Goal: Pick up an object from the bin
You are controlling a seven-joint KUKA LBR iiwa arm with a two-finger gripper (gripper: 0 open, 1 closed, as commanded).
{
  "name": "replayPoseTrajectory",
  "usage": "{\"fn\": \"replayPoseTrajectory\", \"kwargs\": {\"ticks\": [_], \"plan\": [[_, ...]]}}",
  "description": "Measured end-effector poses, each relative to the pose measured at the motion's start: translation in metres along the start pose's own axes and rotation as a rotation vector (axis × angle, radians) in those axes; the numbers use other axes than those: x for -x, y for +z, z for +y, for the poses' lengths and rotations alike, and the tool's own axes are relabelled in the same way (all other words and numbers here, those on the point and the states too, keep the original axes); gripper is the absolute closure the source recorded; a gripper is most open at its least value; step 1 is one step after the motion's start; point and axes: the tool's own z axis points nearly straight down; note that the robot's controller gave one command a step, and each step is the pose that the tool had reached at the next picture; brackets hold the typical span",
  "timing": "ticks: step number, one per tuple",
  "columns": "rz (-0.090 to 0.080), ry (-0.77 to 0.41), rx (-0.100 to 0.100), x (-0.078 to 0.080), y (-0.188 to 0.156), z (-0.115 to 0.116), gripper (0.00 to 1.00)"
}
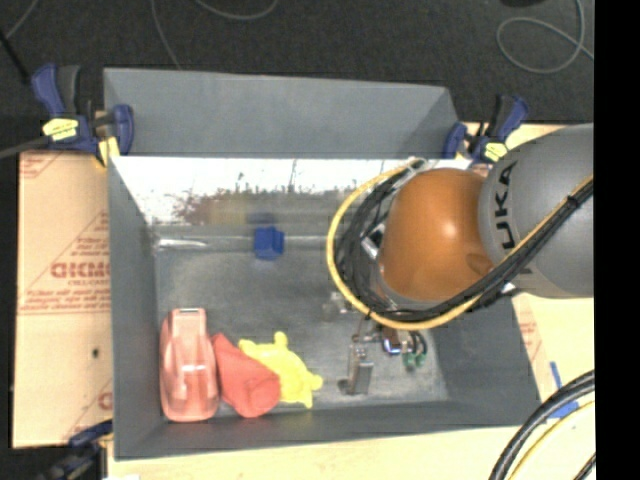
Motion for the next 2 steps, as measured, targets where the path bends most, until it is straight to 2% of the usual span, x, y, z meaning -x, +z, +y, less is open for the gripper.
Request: {"fn": "replayPoseTrajectory", "kwargs": {"ticks": [1,2], "plan": [[-0.008,0.001,0.0,0.002,-0.004,0.0,0.0],[-0.013,-0.052,-0.001,0.006,0.029,0.013,0.0]]}}
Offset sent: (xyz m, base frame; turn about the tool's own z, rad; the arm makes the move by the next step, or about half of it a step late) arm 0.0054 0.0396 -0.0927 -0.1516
